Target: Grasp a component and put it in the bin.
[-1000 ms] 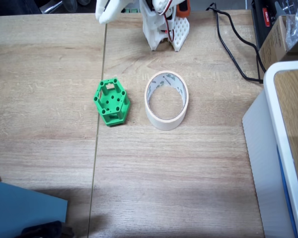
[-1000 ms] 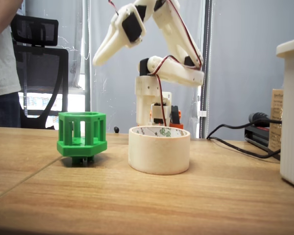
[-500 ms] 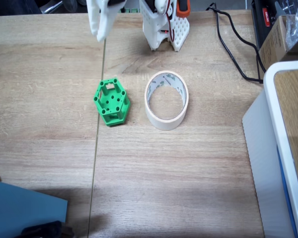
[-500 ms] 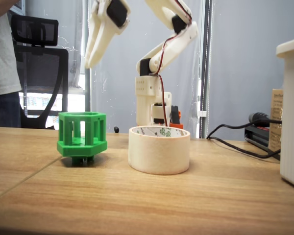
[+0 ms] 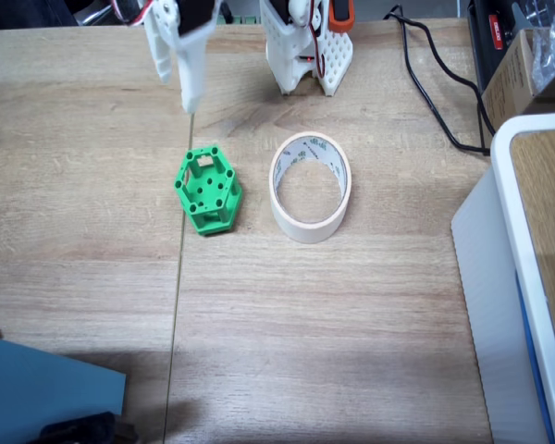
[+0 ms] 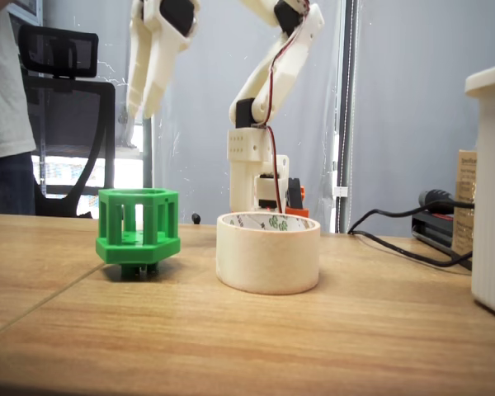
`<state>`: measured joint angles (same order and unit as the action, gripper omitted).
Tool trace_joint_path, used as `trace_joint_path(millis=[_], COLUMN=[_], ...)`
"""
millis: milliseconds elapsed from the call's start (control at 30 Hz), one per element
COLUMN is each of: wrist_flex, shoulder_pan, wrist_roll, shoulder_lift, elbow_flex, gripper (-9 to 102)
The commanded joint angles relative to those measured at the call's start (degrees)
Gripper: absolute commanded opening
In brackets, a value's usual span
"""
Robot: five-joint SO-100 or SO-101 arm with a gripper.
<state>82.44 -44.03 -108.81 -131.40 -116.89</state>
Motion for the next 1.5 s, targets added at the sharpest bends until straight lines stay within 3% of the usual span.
trace_joint_path(millis=[0, 533, 833, 1467], wrist_flex=[-0.7, -0.7, -0.7, 0.26], shoulder_pan=[0.09, 0.62, 9.93, 7.29], wrist_roll=[0.53, -0.26, -0.18, -0.26], shoulder_lift=[4.83, 24.35, 33.84, 28.56], elbow_flex=[5.36, 15.91, 26.28, 25.84], gripper=[21, 20, 20, 20])
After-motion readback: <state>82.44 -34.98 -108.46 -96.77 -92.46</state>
